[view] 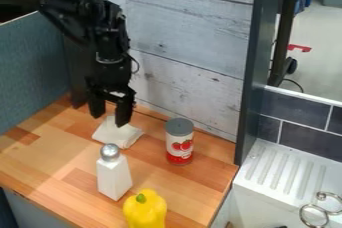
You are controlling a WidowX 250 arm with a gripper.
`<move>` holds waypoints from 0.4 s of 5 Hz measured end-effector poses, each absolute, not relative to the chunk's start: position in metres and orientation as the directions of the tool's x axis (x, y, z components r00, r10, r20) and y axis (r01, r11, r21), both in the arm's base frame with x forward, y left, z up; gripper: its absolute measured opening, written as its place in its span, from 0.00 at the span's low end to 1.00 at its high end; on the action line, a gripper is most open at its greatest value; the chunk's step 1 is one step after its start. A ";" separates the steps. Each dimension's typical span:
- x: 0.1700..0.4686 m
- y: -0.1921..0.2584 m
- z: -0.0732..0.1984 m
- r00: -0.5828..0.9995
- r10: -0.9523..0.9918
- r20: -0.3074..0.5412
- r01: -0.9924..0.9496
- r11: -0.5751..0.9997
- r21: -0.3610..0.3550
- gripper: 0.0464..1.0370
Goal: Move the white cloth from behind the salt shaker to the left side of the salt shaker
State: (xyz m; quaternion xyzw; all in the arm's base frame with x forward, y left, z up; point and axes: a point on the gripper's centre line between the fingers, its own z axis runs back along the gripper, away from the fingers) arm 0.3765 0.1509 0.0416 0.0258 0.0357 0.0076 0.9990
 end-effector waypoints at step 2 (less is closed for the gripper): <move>0.383 0.157 0.026 0.998 0.047 -0.042 -0.043 0.996 0.083 0.97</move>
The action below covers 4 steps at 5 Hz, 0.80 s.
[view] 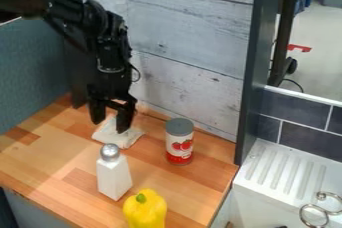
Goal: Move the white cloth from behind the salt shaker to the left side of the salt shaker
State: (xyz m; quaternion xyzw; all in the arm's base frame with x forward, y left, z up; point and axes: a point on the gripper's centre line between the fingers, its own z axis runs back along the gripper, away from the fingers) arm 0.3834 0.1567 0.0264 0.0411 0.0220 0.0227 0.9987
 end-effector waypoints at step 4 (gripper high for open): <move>0.344 0.142 0.004 0.984 0.066 -0.165 -0.062 0.998 0.028 0.97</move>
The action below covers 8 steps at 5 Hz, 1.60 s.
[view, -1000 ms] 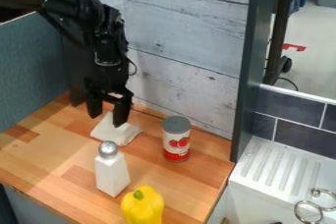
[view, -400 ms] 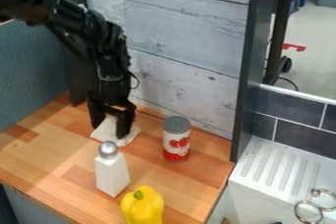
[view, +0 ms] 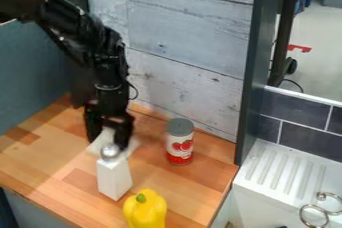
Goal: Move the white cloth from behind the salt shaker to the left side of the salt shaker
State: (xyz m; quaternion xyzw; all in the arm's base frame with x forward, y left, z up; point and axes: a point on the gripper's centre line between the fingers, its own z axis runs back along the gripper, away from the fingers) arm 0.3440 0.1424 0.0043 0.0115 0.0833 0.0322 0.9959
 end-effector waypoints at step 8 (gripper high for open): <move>0.309 0.179 0.117 0.967 0.207 -0.146 -0.201 0.978 0.052 0.97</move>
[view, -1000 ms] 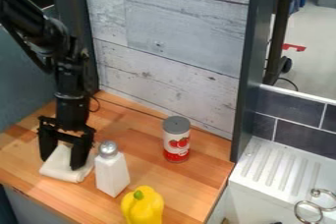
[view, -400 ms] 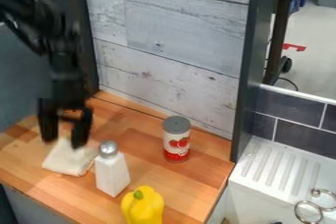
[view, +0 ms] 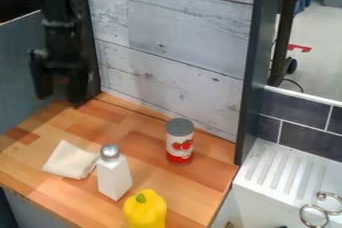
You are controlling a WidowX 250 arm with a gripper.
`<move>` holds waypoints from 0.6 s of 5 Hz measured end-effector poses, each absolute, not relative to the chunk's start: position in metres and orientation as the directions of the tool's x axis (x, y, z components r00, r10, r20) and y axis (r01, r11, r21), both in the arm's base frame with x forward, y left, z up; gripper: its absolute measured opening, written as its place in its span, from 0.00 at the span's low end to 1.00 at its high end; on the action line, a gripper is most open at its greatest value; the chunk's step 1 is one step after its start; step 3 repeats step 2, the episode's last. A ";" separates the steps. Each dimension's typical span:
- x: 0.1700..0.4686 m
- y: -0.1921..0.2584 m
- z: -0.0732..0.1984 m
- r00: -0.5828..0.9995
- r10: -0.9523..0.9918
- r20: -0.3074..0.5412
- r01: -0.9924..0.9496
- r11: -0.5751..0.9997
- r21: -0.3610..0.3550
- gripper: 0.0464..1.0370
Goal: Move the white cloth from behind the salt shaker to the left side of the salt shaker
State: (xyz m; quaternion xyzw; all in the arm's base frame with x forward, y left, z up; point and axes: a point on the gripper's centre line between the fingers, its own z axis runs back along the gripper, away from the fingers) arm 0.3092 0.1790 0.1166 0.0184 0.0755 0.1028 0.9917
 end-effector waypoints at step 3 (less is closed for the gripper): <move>0.310 0.110 0.150 0.998 -0.050 -0.028 0.052 0.995 0.084 0.97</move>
